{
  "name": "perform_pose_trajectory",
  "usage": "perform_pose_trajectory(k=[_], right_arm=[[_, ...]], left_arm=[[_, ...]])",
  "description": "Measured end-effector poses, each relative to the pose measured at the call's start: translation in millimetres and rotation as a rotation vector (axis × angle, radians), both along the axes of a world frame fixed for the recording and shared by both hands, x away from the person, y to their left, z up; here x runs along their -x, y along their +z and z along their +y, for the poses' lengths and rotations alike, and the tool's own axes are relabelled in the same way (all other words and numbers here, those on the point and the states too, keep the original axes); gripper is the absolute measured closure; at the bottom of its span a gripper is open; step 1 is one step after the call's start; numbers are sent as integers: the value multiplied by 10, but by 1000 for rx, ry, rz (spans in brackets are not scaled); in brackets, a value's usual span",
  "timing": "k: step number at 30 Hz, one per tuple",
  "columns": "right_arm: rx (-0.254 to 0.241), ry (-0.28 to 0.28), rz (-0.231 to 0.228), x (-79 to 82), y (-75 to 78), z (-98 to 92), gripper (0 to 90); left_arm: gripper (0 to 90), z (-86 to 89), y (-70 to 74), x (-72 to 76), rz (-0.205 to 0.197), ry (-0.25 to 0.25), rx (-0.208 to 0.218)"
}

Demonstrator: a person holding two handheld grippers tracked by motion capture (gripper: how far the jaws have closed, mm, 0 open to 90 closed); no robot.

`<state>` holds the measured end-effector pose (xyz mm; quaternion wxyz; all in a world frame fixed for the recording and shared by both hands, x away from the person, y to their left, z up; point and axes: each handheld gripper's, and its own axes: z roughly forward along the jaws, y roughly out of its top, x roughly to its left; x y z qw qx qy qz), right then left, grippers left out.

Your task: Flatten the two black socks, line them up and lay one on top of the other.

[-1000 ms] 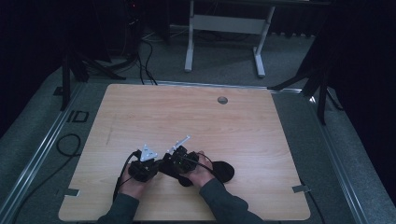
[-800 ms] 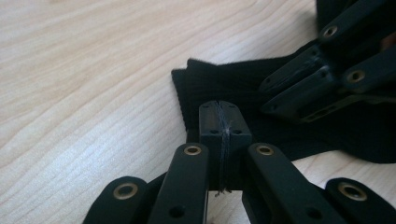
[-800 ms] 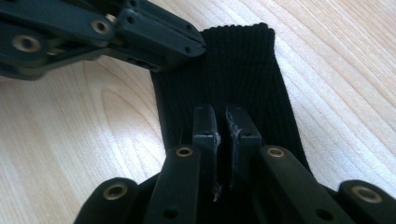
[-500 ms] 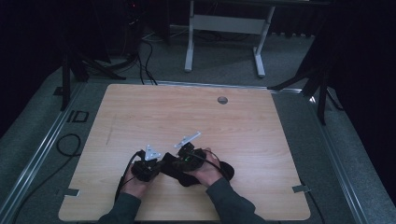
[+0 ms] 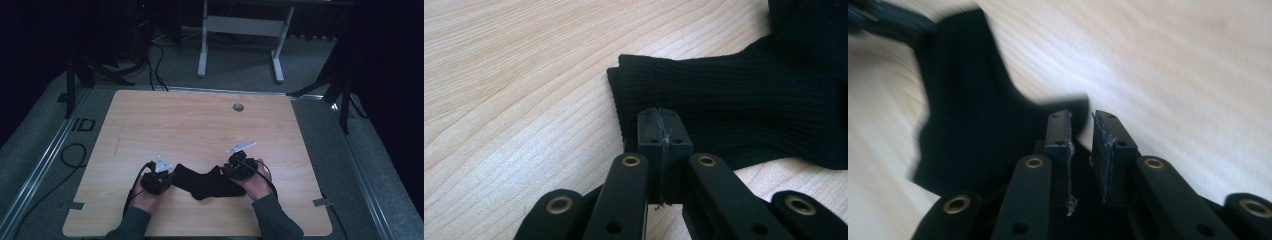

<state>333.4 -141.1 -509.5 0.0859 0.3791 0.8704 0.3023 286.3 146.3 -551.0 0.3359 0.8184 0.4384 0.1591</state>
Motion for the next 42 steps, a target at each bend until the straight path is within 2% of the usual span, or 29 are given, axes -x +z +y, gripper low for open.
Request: perform_pose_trajectory(k=[1,3,6,15,18,20,22,24,26,30,35,42], right_arm=[[12,-12,18,-8,-103,-35,785],[9,-14,29,-17,-162,-34,783],[17,-5,38,-42,-216,29,716],[-4,-3,63,-140,-267,204,625],[-25,-21,84,-185,-272,239,614],[-20,-33,94,-216,-287,260,614],[1,-43,105,-246,-319,284,634],[2,-46,98,-261,-322,298,660],[19,-43,96,-260,-316,320,724],[20,-19,100,-255,-317,357,853],[28,-20,68,-184,-280,357,864],[-8,-23,28,-59,-140,264,868]], left_arm=[[900,0,0,0,0,0,0],[900,-1,0,1,-1,0,-1],[900,-1,-1,1,-1,0,0],[900,0,0,1,-1,-1,0],[900,-1,0,2,-1,-1,0],[900,-2,0,2,-1,-2,0],[900,-3,0,2,0,-1,0],[900,-4,-1,3,-1,-1,-1],[900,-5,-1,3,-1,-1,-1],[900,-5,-1,5,0,0,-1],[900,5,-1,2,5,-1,5],[900,4,-1,3,3,0,3]])
